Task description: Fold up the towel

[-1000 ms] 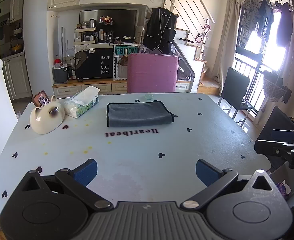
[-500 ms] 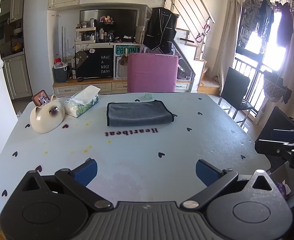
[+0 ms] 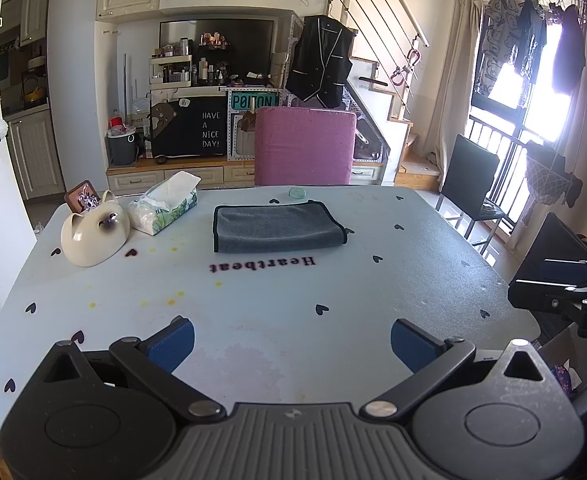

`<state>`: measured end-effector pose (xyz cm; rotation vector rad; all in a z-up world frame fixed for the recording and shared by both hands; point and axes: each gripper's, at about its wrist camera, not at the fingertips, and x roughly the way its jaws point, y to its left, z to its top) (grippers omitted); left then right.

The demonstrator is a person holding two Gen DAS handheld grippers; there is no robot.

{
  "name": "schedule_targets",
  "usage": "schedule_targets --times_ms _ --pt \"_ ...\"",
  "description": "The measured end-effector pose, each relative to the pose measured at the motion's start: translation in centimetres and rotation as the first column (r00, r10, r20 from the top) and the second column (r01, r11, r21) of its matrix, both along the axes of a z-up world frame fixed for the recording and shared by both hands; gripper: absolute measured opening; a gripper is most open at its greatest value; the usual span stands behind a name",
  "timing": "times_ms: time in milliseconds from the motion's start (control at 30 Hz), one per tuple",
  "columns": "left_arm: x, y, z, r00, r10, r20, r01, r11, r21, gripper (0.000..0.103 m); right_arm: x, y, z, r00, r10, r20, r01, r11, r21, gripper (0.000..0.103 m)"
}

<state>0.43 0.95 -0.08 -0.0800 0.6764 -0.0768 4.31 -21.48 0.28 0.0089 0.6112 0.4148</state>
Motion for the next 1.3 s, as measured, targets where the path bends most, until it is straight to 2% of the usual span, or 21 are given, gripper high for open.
schedule_targets --times_ms 1300 --pt "-0.21 -0.22 0.27 1.0 0.002 0.003 -0.002 1.0 0.0 0.103 -0.05 -0.2 -0.1 1.0 -0.001 0.0 0.001 1.0 0.004 0.103"
